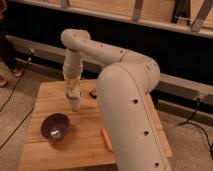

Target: Place the white sponge in the ceramic cup

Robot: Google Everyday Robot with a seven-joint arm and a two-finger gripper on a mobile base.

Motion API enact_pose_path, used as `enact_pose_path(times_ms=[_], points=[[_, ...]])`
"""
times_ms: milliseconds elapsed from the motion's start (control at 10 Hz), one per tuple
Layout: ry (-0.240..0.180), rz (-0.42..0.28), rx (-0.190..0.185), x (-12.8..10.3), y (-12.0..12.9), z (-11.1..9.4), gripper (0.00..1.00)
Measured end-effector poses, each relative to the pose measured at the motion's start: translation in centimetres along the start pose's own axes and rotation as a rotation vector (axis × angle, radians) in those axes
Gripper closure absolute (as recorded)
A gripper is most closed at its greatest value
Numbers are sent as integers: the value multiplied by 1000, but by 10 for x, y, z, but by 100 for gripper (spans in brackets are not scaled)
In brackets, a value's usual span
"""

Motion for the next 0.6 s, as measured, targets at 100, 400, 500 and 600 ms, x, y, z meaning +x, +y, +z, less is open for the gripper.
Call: enact_pose_path(times_ms=[100,400,500,600], points=[[8,7,-4,0,-3,2,100],[15,10,-10,-2,-2,3,100],[12,7,-12,-3,0,1,100],[7,2,-14,-4,4,-1,100]])
